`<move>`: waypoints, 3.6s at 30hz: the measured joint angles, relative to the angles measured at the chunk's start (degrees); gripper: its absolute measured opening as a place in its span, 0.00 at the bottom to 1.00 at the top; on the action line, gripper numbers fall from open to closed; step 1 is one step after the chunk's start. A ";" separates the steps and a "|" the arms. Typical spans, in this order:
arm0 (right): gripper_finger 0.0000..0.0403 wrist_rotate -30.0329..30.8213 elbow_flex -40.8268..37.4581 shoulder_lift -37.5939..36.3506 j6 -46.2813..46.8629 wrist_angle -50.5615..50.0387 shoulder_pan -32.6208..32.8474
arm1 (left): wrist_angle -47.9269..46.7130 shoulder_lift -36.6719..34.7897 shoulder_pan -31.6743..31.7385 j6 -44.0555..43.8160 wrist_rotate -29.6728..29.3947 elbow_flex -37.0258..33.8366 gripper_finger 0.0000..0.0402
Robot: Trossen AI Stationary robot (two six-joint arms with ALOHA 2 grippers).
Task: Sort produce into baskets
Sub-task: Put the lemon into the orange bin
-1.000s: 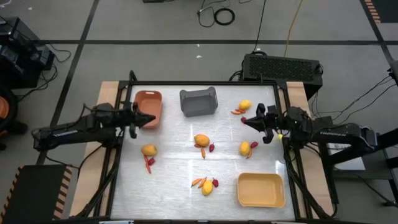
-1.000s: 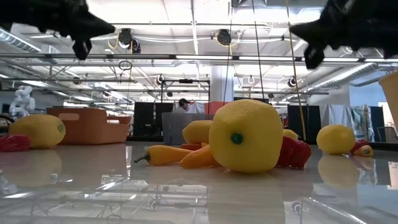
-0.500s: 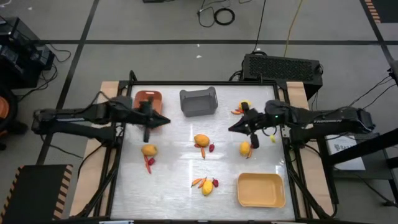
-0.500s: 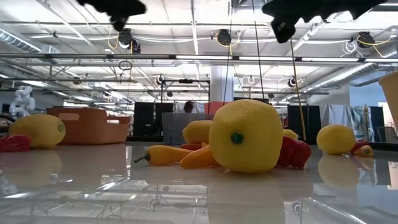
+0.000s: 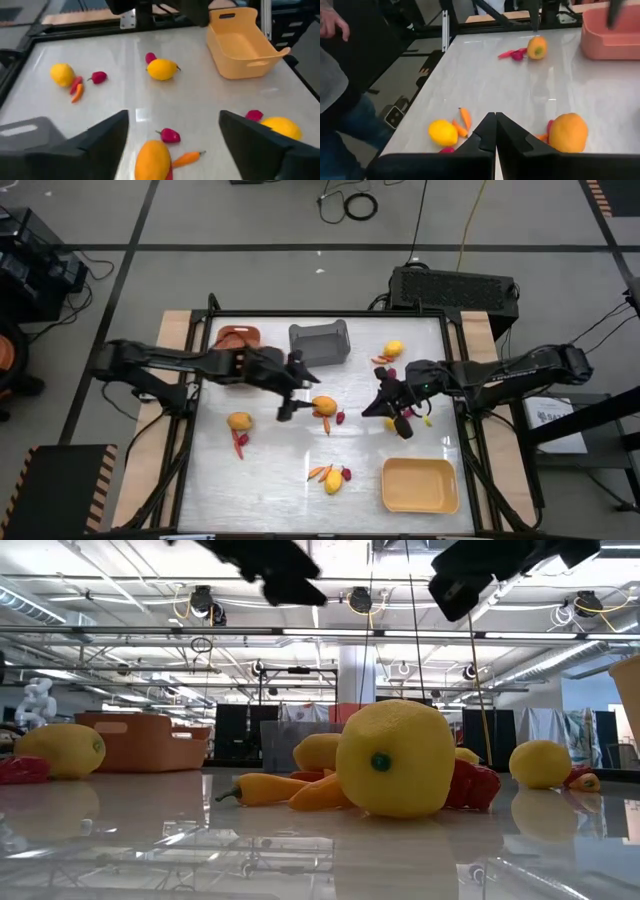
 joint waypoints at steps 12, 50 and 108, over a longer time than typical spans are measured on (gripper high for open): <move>0.00 0.30 0.00 0.00 0.08 -5.79 0.91 | -4.66 16.92 0.02 4.28 0.04 6.52 0.92; 0.00 0.02 0.00 5.66 -2.01 -5.06 -0.01 | -5.06 27.70 1.40 7.11 -6.84 6.45 0.81; 0.00 0.46 0.00 5.62 -5.22 -1.19 -1.54 | -28.92 -19.40 41.58 -30.04 -20.10 -22.70 0.63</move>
